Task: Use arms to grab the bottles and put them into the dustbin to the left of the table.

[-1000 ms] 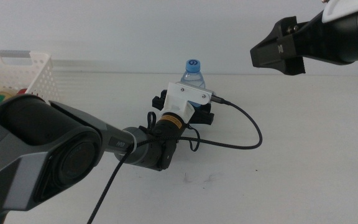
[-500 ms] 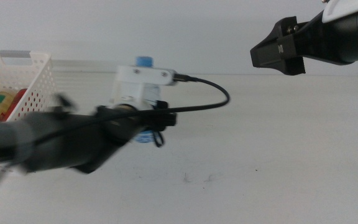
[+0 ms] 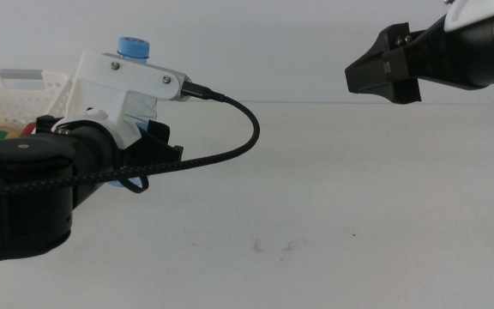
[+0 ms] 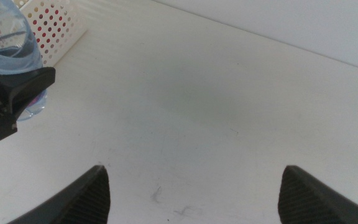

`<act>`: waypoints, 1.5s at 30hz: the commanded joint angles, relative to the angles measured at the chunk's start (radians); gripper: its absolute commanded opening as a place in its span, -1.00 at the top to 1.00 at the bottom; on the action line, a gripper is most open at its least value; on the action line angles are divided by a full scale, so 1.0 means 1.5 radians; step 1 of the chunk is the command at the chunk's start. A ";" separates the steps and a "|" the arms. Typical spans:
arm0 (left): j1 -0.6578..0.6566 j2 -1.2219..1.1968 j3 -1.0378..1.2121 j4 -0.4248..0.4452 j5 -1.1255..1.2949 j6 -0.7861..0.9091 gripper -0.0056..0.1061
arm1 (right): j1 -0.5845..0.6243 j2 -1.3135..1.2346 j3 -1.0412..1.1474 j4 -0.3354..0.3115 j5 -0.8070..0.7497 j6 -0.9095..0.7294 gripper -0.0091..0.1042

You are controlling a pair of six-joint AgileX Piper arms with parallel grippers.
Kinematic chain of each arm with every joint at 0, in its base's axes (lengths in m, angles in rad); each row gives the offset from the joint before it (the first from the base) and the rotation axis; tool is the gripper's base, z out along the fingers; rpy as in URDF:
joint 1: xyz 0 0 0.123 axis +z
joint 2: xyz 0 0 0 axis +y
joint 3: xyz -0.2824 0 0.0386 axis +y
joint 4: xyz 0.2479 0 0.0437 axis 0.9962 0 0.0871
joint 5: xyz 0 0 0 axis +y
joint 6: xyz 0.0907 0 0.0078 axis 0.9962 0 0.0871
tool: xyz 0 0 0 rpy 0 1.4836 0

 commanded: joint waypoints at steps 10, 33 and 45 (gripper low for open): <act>0.028 -0.012 -0.002 0.156 0.046 -0.108 0.93 | 0.001 -0.004 -0.002 -0.002 -0.002 -0.003 -0.79; 0.504 0.206 -0.578 1.109 1.036 -0.922 0.93 | 0.001 -0.004 -0.002 -0.003 -0.002 -0.003 -0.79; 0.609 0.335 -0.585 1.145 1.062 -0.925 0.93 | 0.001 -0.004 -0.002 -0.003 -0.002 -0.003 -0.79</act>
